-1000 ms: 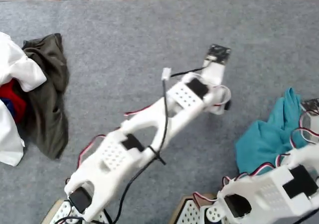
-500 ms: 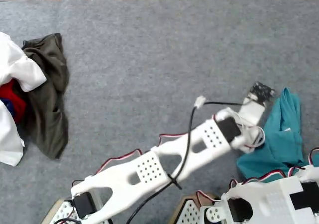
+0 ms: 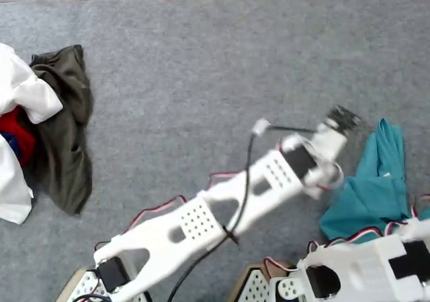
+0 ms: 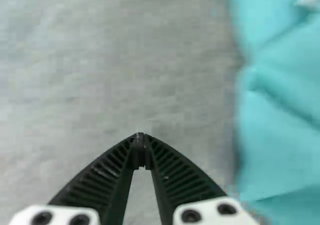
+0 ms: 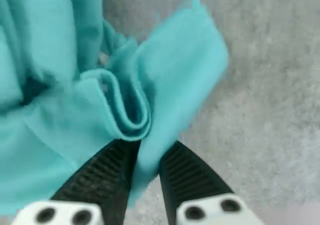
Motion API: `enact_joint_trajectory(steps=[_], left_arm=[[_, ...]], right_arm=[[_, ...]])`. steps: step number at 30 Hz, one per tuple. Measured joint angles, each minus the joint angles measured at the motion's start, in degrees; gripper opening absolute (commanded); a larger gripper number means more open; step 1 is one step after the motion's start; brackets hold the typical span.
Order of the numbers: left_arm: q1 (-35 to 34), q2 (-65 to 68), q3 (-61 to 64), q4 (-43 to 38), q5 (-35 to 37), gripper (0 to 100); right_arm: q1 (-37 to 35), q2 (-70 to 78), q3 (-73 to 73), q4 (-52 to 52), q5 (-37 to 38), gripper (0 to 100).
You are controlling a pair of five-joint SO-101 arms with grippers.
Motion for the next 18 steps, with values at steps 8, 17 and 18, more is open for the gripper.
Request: enact_joint_trajectory(steps=[8, 17, 18], left_arm=[[-11.1, -8.6, -0.1, 7.3, -1.6, 3], [-7.1, -6.9, 1.8, -12.3, 4.6, 13], [-5.8, -5.6, 2.6, -15.4, 6.2, 16]], right_arm=[[-11.1, 0.0, 0.0, -0.2, -15.8, 1.5], [-4.3, 0.0, 3.2, -0.4, -7.6, 1.5], [-3.2, 0.0, 3.9, -0.4, -5.8, 1.5]])
